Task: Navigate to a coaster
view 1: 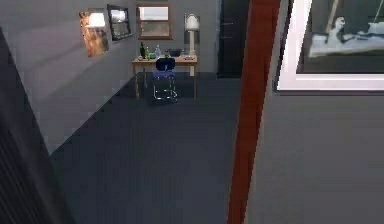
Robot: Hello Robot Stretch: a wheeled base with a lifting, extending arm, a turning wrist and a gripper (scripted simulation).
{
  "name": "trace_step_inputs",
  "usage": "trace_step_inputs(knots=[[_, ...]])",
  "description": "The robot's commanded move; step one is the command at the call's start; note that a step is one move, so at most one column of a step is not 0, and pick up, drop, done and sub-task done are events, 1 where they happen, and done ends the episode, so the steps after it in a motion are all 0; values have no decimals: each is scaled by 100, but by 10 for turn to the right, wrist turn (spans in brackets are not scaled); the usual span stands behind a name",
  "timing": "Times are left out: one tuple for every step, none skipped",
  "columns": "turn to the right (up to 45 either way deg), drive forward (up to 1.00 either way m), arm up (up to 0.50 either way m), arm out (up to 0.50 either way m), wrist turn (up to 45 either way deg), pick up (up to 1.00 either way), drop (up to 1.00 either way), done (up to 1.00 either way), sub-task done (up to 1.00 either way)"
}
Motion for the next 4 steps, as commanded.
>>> trace_step_inputs(knots=[[0,90,0,0,0,0,0,0,0],[180,0,0,0,0,0,0,0,0],[0,30,0,0,0,0,0,0,0],[450,0,0,0,0,0,0,0,0]])
